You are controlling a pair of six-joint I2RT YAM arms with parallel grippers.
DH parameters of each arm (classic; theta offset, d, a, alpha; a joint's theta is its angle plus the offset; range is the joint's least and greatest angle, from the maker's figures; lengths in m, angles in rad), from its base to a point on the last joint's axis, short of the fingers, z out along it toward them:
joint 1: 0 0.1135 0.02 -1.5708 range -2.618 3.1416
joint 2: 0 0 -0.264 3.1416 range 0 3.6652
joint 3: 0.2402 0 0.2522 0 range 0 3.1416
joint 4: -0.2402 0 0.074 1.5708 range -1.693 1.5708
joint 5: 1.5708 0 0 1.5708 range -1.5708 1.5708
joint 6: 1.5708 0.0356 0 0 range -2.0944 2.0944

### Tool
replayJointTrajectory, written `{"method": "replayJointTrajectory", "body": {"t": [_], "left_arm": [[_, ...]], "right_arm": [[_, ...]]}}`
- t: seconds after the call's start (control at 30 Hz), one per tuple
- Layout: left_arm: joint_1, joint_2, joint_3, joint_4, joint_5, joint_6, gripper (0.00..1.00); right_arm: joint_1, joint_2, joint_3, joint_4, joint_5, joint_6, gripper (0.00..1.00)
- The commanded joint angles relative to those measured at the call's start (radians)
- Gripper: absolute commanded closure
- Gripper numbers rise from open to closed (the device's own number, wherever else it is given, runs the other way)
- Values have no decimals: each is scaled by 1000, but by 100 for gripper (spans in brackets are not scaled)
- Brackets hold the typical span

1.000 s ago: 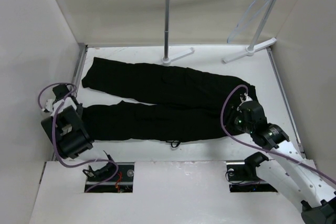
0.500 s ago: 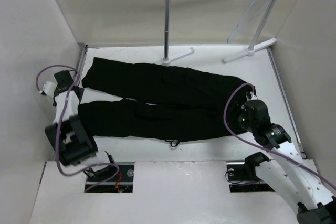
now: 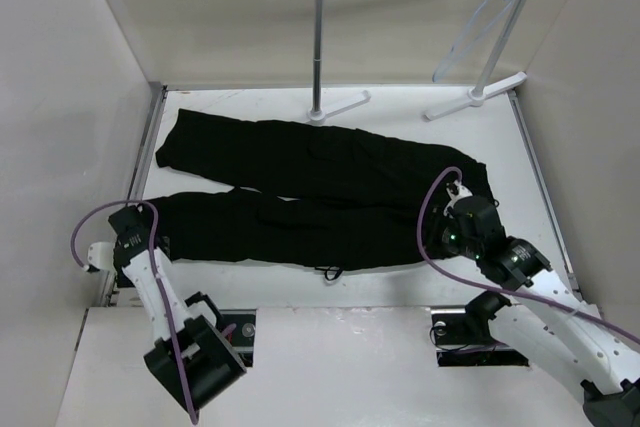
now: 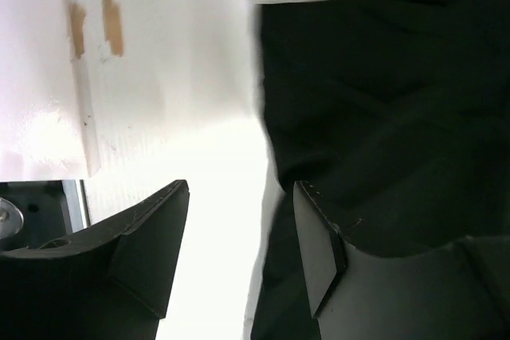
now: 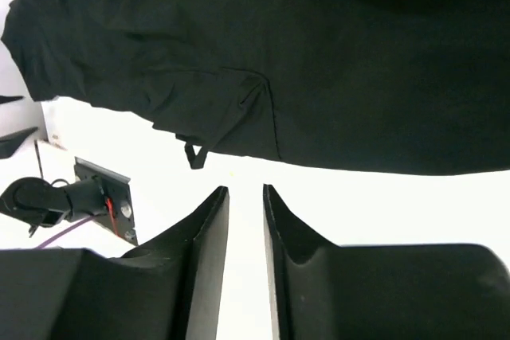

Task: Place the trousers on the hanger
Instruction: Flatten out the trousers at the center of the board.

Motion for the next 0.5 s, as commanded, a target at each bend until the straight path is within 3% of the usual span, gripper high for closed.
{"method": "replayJointTrajectory", "body": {"t": [0.0, 0.13, 0.33, 0.47], "left_arm": [[47, 50, -41, 56, 33, -74, 47], [48, 123, -90, 165, 38, -122, 50], [42, 196, -131, 330, 26, -151, 57], [62, 250, -154, 446, 76, -142, 66]], "right_arm": [[8, -15, 7, 21, -10, -12, 68], [4, -20, -5, 12, -24, -7, 66], [-73, -43, -14, -11, 4, 25, 52], [-152, -43, -28, -31, 38, 60, 46]]}}
